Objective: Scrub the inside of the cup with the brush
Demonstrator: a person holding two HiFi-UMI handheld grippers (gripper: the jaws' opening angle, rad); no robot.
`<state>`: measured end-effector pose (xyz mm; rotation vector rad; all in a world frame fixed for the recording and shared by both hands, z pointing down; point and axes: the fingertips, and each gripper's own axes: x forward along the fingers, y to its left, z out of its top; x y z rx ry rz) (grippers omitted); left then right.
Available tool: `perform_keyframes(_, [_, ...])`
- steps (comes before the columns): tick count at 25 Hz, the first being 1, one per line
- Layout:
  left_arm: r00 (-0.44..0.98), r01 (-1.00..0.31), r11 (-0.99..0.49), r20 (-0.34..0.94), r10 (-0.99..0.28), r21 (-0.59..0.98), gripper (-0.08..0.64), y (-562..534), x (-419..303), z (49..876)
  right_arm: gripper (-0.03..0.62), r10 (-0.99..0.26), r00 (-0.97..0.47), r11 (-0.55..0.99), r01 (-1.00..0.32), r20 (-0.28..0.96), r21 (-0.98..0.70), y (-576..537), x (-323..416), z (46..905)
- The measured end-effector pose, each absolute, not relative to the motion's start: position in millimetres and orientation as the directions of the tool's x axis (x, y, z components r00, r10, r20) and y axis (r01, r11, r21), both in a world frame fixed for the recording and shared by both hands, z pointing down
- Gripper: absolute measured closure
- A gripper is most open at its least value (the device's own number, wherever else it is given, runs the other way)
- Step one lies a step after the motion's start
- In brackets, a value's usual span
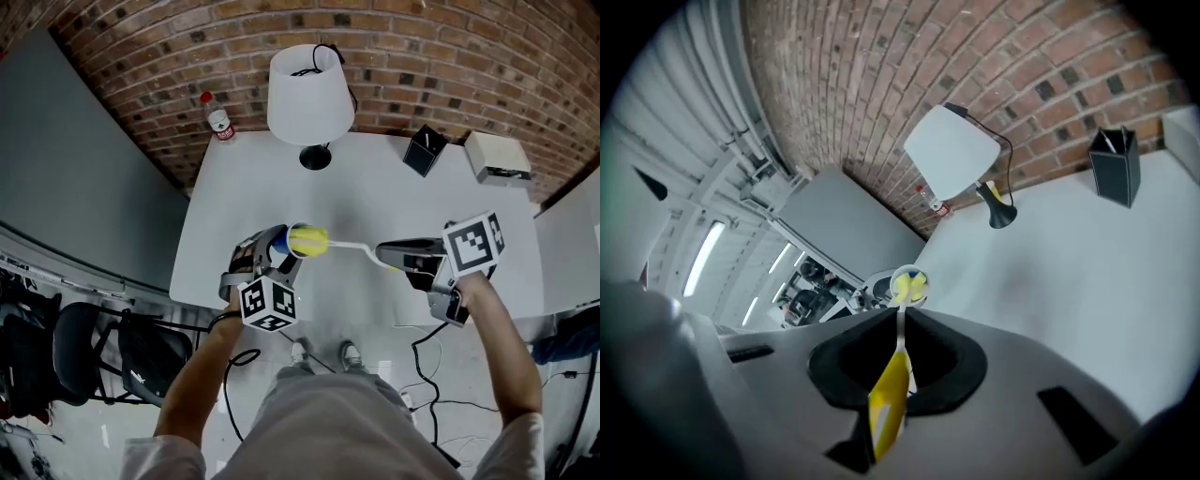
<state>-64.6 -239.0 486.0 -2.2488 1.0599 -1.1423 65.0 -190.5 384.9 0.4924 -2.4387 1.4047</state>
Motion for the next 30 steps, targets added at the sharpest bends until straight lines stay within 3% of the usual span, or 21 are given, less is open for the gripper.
perform_keyframes(6, [0.388,-0.476,-0.646,0.517,-0.763,-0.597,0.299,-238.6,-67.0,491.2,0.566,-0.187,-0.835,0.623,-0.508,0.517,-0.595,-193.1,73.9,373.2])
perform_keyframes(10, [0.391,-0.494,-0.659,0.533,-0.751,-0.567,0.299,-239.8,-69.8,495.6,0.566,-0.192,-0.824,0.729,-0.483,0.533,-0.484,-188.7,71.8,365.2])
perform_keyframes(14, [0.404,-0.507,-0.671,0.539,-0.739,-0.540,0.299,-240.6,-70.5,498.1,0.566,-0.232,-0.767,0.866,-0.443,0.598,-0.232,-182.5,69.2,357.5])
perform_keyframes(22, [0.416,-0.480,-0.696,0.559,-0.717,-0.534,0.299,-238.4,-68.6,502.4,0.568,-0.312,-0.669,0.950,-0.208,0.675,0.233,-161.3,48.2,345.2])
perform_keyframes(30, [0.432,-0.458,-0.717,0.574,-0.696,-0.525,0.299,-233.3,-71.2,503.3,0.568,-0.427,-0.580,0.812,0.090,0.694,0.576,-144.5,37.2,346.7])
